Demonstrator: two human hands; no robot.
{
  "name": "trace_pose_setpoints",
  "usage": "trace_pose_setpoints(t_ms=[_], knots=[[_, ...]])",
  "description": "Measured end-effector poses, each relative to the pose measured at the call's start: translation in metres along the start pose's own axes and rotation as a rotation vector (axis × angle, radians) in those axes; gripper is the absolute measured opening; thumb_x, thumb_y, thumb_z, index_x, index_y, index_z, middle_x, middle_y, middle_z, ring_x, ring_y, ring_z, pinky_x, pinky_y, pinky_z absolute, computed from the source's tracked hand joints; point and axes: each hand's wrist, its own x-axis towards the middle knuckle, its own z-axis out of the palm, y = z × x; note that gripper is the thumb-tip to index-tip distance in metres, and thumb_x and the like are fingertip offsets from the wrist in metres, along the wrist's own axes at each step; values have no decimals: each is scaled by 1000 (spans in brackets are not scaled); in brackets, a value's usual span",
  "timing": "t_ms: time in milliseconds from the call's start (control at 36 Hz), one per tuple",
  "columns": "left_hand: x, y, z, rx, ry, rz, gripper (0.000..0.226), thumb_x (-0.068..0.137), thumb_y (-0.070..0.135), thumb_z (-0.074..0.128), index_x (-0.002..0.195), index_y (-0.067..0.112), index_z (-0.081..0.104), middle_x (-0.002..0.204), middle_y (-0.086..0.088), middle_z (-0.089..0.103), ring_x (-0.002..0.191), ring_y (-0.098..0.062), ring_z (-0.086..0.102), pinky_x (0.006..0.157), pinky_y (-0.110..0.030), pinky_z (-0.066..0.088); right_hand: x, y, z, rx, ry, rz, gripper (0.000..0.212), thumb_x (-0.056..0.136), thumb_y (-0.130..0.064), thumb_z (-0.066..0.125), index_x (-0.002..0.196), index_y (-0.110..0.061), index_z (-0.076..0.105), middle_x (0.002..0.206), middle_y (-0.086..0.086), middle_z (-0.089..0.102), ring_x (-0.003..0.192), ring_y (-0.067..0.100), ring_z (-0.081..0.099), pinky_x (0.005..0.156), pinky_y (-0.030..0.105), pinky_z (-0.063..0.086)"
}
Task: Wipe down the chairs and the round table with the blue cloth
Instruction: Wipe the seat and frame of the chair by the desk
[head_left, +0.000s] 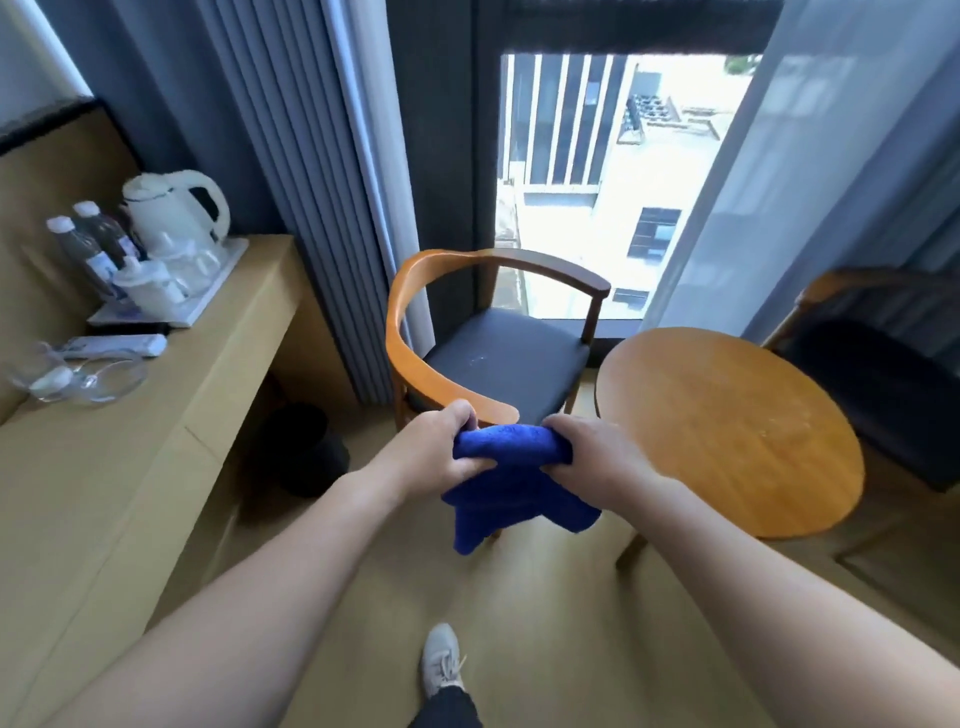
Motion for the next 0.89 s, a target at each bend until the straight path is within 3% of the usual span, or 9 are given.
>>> trace_pose_setpoints(t_ms=[83, 167, 306, 389, 583, 889], knots=[[32, 3, 11, -19, -39, 21, 31, 80, 33, 73, 94, 23, 47, 84, 6, 64, 73, -11, 62, 65, -32, 55, 12, 26, -3, -37, 2, 43, 19, 85, -31, 57, 104, -33, 58, 93, -10, 64, 82, 16, 56, 68, 30, 42], [59, -2, 16, -60, -33, 48, 43, 82, 30, 71, 118, 25, 48, 96, 5, 66, 83, -12, 62, 73, -29, 55, 34, 38, -8, -61, -8, 61, 19, 86, -31, 56, 105, -33, 58, 94, -10, 64, 84, 16, 57, 69, 30, 44], [114, -26, 6, -75, -25, 107, 12, 85, 25, 67, 94, 29, 61, 82, 11, 64, 76, -8, 59, 67, -25, 49, 94, 51, -16, -77, -5, 70, 19, 86, -33, 55, 105, -34, 56, 95, -10, 64, 84, 14, 57, 75, 35, 51], [147, -42, -1, -83, 2, 102, 11, 84, 25, 67, 90, 31, 59, 80, 14, 62, 73, -6, 57, 64, -17, 43, 133, 55, -19, -68, 5, 82, 20, 85, -33, 56, 105, -34, 57, 94, -10, 64, 85, 14, 59, 77, 38, 54], [226, -93, -21, -116, -4, -6, 9, 82, 25, 64, 90, 26, 59, 80, 10, 63, 77, -7, 57, 68, -28, 48, 239, 56, -21, -7, -100, 138, 16, 84, -29, 58, 101, -32, 58, 90, -9, 64, 83, 14, 59, 77, 36, 55], [292, -143, -26, -181, 100, -220, 7, 81, 26, 61, 87, 26, 58, 80, 10, 63, 75, -9, 58, 62, -21, 46, 346, 56, -8, 205, -221, 230, 21, 82, -24, 56, 102, -27, 60, 91, -6, 64, 85, 15, 60, 76, 36, 54]])
